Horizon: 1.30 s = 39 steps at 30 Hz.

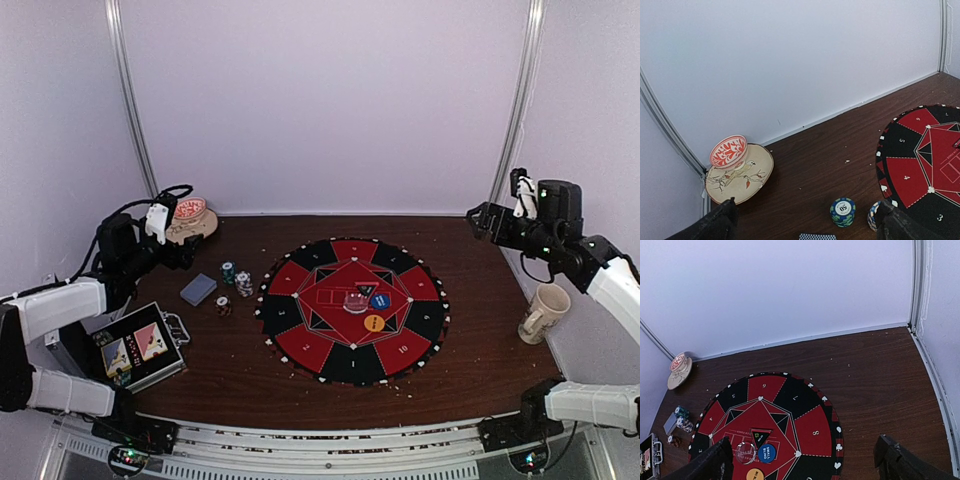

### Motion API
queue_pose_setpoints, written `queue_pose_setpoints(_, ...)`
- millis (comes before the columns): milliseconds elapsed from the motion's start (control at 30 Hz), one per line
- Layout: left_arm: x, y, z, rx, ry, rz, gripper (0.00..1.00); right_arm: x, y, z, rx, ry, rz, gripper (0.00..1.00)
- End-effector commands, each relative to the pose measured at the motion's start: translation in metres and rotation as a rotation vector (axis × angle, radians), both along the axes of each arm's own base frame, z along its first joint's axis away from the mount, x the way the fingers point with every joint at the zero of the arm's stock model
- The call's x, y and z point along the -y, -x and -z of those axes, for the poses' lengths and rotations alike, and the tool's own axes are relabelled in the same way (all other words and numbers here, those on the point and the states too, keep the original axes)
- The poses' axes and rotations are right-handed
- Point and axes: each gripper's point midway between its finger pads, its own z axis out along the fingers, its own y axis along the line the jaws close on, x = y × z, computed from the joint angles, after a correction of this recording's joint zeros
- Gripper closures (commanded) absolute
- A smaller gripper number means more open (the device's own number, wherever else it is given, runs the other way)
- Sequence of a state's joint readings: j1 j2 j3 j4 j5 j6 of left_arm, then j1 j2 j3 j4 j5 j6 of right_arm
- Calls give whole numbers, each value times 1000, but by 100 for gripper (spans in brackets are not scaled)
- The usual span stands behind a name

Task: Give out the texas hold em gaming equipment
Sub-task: Move the dealer button to position 2.

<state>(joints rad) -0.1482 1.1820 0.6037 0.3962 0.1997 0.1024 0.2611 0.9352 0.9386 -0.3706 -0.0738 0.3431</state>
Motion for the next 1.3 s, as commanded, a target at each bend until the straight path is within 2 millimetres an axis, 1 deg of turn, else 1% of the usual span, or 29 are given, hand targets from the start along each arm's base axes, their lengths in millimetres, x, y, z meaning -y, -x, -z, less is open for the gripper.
queue_pose_setpoints(0, 3, -3, -8, 42, 16, 6, 2, -7, -3, -2, 10, 56, 11, 0)
queue_pose_setpoints(167, 5, -3, -9, 42, 18, 15, 2, -22, -6, 12, -34, 145, 22, 0)
queue_pose_setpoints(300, 6, -3, -7, 37, 16, 22, 2, -41, -7, 22, -62, 250, 24, 0)
queue_pose_setpoints(333, 6, -3, -6, 36, 16, 22, 2, -47, -9, 27, -74, 279, 23, 0)
queue_pose_setpoints(400, 7, -4, -6, 35, 17, 25, 2, -58, -9, 29, -75, 314, 15, 0)
queue_pose_setpoints(567, 9, -3, -4, 33, 15, 37, 2, -94, -17, 48, -97, 370, -63, 0)
queue_pose_setpoints(767, 16, 3, -3, 43, 19, 89, 2, -145, -38, 84, -141, 452, -153, 0)
queue_pose_setpoints(800, 20, 5, -3, 46, 22, 111, 2, -155, -42, 87, -135, 455, -164, 0)
queue_pose_setpoints(833, 21, 6, -3, 48, 23, 121, 2, -163, -44, 97, -147, 471, -177, 0)
queue_pose_setpoints(933, 28, 10, -1, 54, 26, 166, 2, -194, -52, 108, -137, 482, -236, 0)
queue_pose_setpoints(1033, 33, 14, 1, 58, 28, 199, 2, -222, -51, 124, -165, 468, -330, 0)
queue_pose_setpoints(1100, 35, 16, 1, 68, 28, 217, 2, -239, -48, 142, -209, 443, -403, 0)
queue_pose_setpoints(1167, 38, 19, 0, 80, 28, 236, 2, -249, -44, 162, -251, 426, -445, 0)
queue_pose_setpoints(1200, 39, 21, 0, 85, 30, 246, 2, -253, -42, 175, -274, 423, -461, 0)
queue_pose_setpoints(1267, 42, 25, -2, 99, 32, 268, 2, -258, -42, 192, -303, 414, -476, 1)
